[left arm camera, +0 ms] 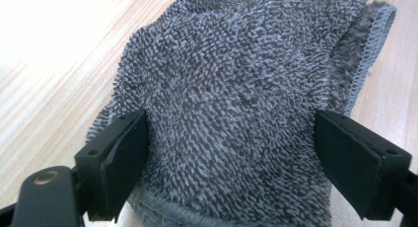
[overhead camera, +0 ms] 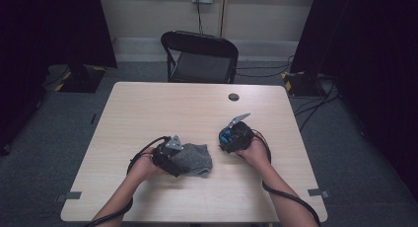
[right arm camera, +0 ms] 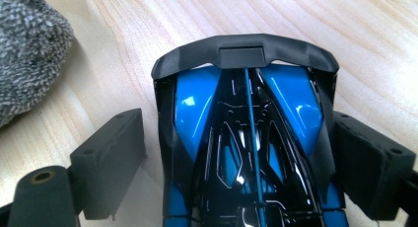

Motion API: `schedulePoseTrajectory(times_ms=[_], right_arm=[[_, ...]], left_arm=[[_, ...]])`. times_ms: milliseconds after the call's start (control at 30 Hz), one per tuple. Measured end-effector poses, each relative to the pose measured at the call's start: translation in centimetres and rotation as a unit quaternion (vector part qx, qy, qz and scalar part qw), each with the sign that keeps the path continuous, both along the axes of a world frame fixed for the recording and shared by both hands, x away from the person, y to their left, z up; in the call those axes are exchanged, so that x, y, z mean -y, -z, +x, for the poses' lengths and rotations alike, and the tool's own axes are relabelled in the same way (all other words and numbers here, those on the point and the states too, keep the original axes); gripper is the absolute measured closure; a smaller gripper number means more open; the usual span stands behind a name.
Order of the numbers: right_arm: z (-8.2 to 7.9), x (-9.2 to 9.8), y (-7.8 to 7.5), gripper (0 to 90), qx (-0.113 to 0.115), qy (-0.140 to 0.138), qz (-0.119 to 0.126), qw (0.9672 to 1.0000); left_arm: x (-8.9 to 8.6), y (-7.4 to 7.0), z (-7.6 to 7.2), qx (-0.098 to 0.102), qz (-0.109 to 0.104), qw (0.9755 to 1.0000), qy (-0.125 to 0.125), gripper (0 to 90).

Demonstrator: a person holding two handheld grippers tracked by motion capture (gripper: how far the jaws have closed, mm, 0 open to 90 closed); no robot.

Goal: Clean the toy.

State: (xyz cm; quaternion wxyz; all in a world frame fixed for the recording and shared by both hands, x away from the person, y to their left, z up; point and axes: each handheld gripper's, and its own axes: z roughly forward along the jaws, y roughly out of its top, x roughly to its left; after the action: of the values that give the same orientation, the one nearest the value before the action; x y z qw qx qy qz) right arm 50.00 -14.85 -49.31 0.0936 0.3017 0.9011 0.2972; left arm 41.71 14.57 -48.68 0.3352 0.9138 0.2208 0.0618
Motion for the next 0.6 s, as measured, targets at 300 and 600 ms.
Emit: schedulePoseTrajectory(times_ms=[300, 600], right_arm=[[0.01, 0.29, -0.16, 24.1, 0.007, 0.019, 0.007, 0.9998], [-0.07, 0.23, -0.2, 25.0, 0.007, 0.023, 0.006, 0.9997]], left_arm=[[-0.16, 0.6, -0.01, 0.005, -0.002, 0.9999, 0.012, 10.9], [-0.27, 0.59, -0.16, 0.008, 0.001, 0.9999, 0.008, 13.5]])
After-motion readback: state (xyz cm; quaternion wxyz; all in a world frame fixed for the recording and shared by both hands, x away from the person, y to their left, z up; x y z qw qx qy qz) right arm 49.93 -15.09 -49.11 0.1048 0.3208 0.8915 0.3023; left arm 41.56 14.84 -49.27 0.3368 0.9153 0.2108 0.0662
